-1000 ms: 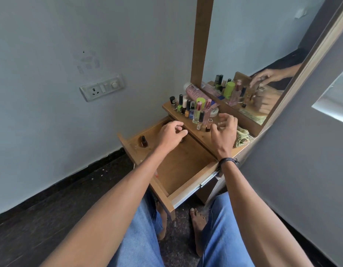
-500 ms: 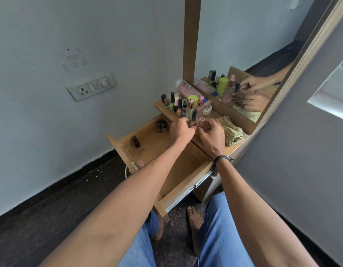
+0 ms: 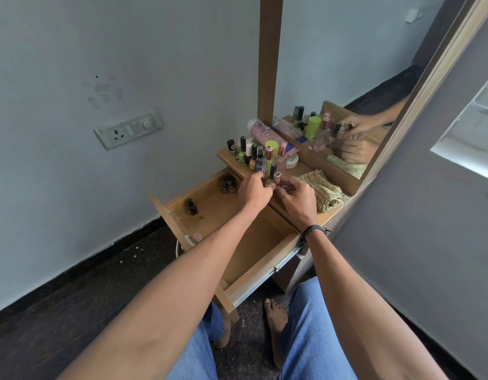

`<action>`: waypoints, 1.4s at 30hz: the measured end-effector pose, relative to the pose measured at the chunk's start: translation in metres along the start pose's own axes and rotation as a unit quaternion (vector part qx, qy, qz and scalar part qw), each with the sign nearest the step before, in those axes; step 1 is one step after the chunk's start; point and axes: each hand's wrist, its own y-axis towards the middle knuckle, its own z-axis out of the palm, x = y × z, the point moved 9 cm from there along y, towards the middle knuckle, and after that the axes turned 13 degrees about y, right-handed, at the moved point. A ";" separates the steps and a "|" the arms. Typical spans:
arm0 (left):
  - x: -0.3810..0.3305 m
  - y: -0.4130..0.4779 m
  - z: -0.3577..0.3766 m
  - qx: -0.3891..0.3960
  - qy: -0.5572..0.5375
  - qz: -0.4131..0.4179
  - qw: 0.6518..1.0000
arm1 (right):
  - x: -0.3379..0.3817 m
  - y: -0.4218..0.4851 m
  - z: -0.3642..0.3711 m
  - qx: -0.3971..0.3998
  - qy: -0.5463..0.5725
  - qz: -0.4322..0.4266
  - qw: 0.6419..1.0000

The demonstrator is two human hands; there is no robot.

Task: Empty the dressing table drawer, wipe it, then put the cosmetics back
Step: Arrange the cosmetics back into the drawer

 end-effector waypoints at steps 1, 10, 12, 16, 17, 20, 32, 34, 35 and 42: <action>0.002 -0.002 -0.003 0.001 -0.003 0.004 1.000 | 0.001 -0.001 0.001 0.005 0.002 0.000 1.000; 0.044 -0.028 -0.036 -0.008 -0.035 -0.010 0.999 | 0.014 -0.010 0.000 0.027 0.066 -0.016 0.997; 0.066 -0.037 -0.051 -0.020 -0.033 -0.023 0.999 | 0.016 -0.014 -0.001 0.023 0.084 -0.016 0.996; 0.129 -0.047 -0.085 -0.050 -0.011 -0.073 0.996 | 0.027 -0.039 0.010 0.029 0.109 -0.039 0.993; 0.142 -0.048 -0.093 -0.053 0.010 -0.080 0.995 | 0.029 -0.047 0.016 0.030 0.122 -0.040 0.991; 0.170 -0.049 -0.112 -0.060 0.072 -0.092 0.991 | 0.028 -0.073 0.045 0.055 0.153 -0.022 0.986; 0.196 -0.042 -0.097 -0.056 0.146 -0.065 0.986 | 0.002 -0.128 0.153 0.422 -0.134 -0.027 0.896; 0.195 -0.043 -0.092 -0.062 0.146 -0.060 0.985 | -0.001 -0.131 0.156 0.451 -0.158 -0.033 0.878; 0.195 -0.043 -0.090 -0.067 0.151 -0.059 0.985 | -0.001 -0.132 0.157 0.461 -0.165 -0.036 0.871; 0.186 -0.050 -0.084 -0.095 0.175 -0.019 0.980 | -0.007 -0.144 0.165 0.536 -0.177 -0.012 0.826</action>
